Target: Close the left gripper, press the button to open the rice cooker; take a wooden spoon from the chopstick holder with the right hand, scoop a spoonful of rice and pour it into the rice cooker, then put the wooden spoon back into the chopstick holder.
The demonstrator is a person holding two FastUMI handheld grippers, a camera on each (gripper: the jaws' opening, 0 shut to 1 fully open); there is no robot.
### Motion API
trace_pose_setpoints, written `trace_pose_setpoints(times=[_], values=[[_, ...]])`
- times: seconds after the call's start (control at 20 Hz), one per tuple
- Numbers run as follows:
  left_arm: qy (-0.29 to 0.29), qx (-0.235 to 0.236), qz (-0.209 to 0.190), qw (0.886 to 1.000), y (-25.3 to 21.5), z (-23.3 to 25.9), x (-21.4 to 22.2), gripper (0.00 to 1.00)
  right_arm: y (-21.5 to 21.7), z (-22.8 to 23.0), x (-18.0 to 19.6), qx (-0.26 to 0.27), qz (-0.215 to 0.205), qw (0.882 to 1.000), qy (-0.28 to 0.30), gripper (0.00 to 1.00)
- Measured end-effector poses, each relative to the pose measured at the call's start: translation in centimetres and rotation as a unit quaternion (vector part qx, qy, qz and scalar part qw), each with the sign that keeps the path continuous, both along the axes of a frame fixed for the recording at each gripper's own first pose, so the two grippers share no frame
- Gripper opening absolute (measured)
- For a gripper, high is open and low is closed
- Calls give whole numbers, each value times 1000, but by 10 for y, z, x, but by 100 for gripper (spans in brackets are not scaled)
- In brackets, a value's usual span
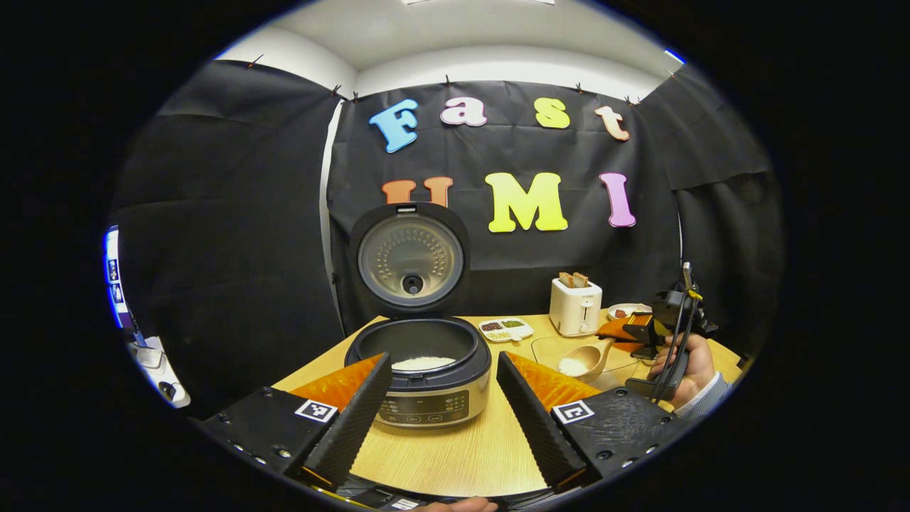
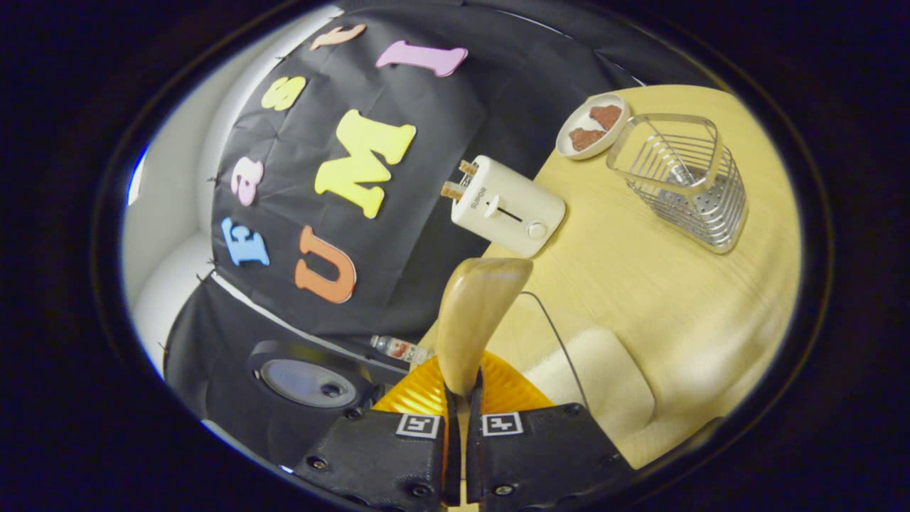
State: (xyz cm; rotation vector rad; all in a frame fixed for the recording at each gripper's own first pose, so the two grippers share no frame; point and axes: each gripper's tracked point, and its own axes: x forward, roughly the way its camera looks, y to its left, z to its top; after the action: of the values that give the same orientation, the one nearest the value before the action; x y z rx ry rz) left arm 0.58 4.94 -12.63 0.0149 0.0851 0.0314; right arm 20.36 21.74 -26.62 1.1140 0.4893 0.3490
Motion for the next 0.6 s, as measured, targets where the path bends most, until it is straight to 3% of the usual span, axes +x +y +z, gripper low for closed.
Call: trace_pose_setpoints(times=[0.2,0.25,0.35,0.45,0.6], values=[[1,3,0,1000,-3,2,-6,95,-20,26,-5,127,-10,992,5,8],[-1,3,3,1000,-1,4,-7,96,-25,36,-10,169,-9,986,7,3],[-5,-2,5,1000,0,7,-11,96,-28,57,-16,250,-2,968,15,8],[-8,-10,2,1000,0,9,-13,96,-21,69,-24,269,21,963,14,8],[-14,-13,1,1000,5,12,-18,95,-18,89,-31,232,21,972,-11,8]])
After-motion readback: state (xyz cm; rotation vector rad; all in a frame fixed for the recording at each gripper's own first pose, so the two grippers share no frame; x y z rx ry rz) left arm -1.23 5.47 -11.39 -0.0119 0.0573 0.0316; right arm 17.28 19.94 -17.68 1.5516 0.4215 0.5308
